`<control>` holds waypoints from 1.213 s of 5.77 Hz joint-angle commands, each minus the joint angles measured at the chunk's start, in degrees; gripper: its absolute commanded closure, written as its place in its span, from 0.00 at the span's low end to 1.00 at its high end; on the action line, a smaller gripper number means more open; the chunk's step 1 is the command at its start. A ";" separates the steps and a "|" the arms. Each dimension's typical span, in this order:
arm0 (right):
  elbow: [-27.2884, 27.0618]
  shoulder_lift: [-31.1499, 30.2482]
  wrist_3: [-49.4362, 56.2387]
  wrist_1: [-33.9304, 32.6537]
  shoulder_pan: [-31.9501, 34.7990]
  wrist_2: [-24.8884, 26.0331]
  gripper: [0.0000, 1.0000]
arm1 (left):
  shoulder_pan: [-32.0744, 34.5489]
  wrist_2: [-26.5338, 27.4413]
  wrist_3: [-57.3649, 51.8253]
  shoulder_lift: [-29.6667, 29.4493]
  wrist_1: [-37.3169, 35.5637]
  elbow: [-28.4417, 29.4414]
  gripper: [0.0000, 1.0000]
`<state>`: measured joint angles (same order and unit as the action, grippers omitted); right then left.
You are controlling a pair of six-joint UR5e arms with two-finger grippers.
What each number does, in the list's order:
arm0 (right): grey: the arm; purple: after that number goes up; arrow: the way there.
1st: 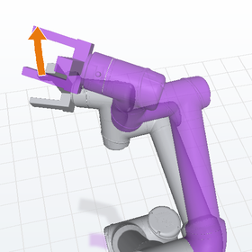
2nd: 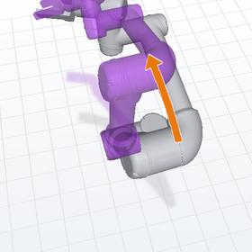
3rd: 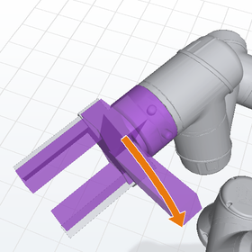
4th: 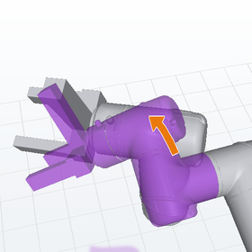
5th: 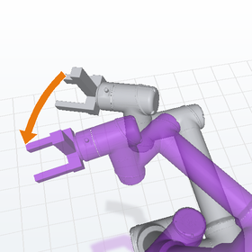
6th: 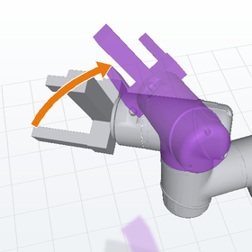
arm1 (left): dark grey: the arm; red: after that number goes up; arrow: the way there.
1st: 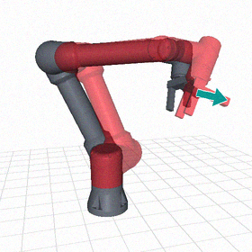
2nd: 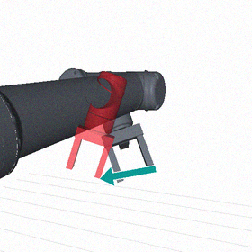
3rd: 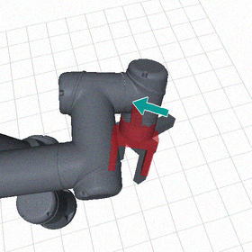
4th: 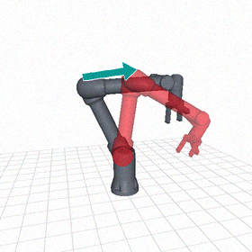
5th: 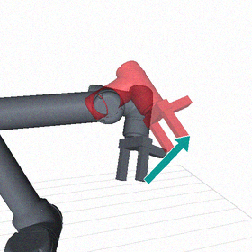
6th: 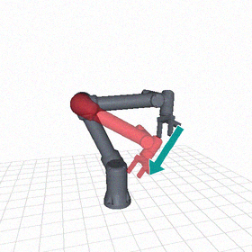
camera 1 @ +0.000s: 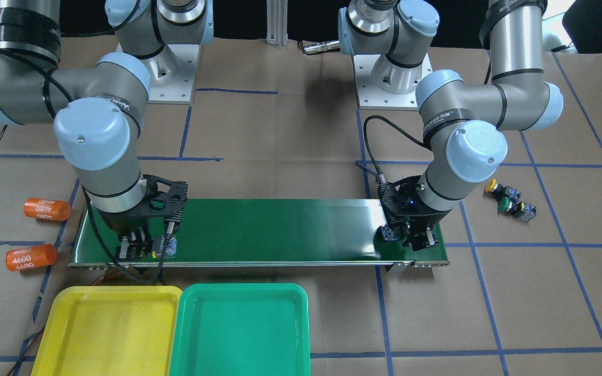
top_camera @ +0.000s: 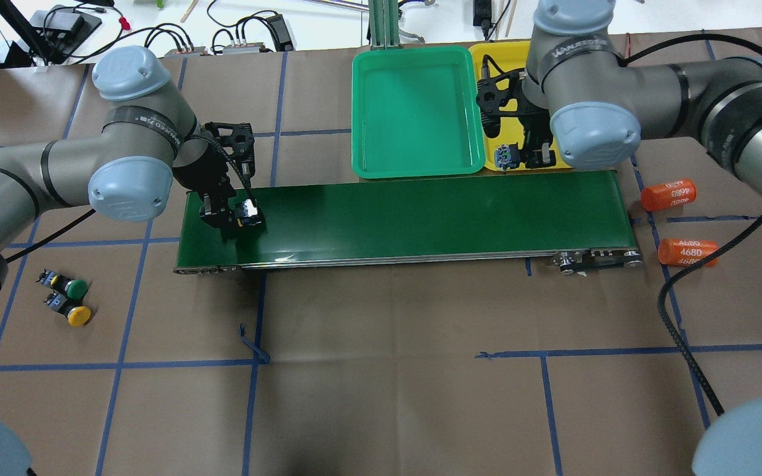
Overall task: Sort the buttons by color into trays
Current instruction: 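Lift the yellow button toward the yellow tray while left places green button on conveyor, then lower the yellow button into the yellow tray and open the right gripper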
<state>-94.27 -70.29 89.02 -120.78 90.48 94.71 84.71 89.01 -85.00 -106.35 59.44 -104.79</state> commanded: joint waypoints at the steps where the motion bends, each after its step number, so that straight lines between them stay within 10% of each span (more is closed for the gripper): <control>1: 7.91 8.01 2.21 -4.69 -4.51 -1.45 0.89 | -8.79 0.81 -0.17 3.49 3.28 -0.50 0.17; 3: 20.84 20.67 3.00 -5.34 -4.62 -1.37 0.87 | -20.84 0.46 -9.92 4.31 4.89 -1.21 0.13; 4: 20.54 22.03 2.74 -4.56 -4.62 -1.72 0.02 | -26.12 0.37 -20.97 3.87 6.90 -1.47 0.13; 7: 20.45 15.32 1.95 2.51 -3.83 -1.89 0.00 | -33.63 2.20 -50.26 -1.20 5.96 -0.51 0.18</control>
<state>-73.87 -51.98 91.31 -122.31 86.18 92.90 53.06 90.35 -126.44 -105.41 65.92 -105.54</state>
